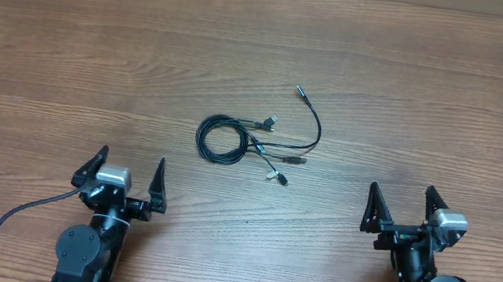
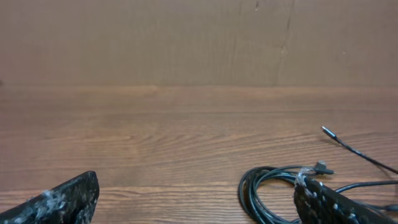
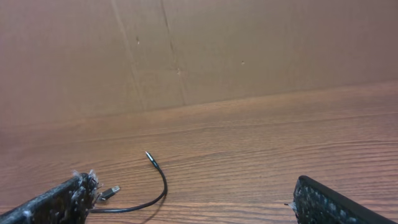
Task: Untangle cables
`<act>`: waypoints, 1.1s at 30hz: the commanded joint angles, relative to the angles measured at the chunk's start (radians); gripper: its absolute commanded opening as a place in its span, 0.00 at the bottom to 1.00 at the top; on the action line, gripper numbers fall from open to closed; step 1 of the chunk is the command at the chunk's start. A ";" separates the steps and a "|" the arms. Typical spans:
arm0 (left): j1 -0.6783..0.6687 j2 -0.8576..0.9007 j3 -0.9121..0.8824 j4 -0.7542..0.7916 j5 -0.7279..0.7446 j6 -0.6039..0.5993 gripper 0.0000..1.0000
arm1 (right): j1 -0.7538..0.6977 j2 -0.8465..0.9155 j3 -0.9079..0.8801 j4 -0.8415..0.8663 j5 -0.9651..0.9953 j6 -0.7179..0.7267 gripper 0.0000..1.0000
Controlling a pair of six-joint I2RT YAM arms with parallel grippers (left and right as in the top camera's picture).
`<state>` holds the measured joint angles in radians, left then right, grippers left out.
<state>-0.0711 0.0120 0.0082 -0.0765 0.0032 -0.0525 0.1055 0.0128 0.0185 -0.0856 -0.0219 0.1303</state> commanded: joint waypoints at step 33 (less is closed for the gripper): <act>0.005 0.603 0.386 -0.090 0.067 -0.037 1.00 | 0.005 0.522 0.367 -0.166 0.054 -0.001 1.00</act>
<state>-0.0711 0.4934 0.2867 -0.1596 0.0341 -0.0761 0.1055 0.4488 0.2890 -0.2310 0.0326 0.1303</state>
